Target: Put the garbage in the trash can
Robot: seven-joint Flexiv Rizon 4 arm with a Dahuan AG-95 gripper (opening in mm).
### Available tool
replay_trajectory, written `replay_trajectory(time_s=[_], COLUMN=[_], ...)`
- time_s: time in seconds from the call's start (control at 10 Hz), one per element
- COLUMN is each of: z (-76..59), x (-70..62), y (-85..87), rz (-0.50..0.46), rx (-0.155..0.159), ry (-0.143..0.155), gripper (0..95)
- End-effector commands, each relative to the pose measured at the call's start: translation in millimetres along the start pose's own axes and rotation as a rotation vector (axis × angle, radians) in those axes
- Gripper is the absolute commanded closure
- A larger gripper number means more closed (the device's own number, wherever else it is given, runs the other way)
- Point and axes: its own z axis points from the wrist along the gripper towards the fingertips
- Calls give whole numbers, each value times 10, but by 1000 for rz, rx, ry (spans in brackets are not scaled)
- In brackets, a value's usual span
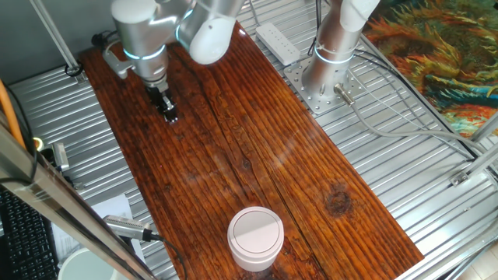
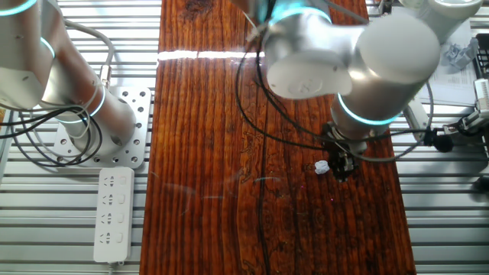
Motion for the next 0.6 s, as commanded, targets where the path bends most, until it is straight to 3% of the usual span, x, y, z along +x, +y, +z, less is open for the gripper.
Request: replay_trajectory(time_s=[0.1,0.6], z=[18,71], x=[32,125], y=[-4,-7], rz=[0,-3], rx=[10,10], ry=[6,11], gripper=[380,380])
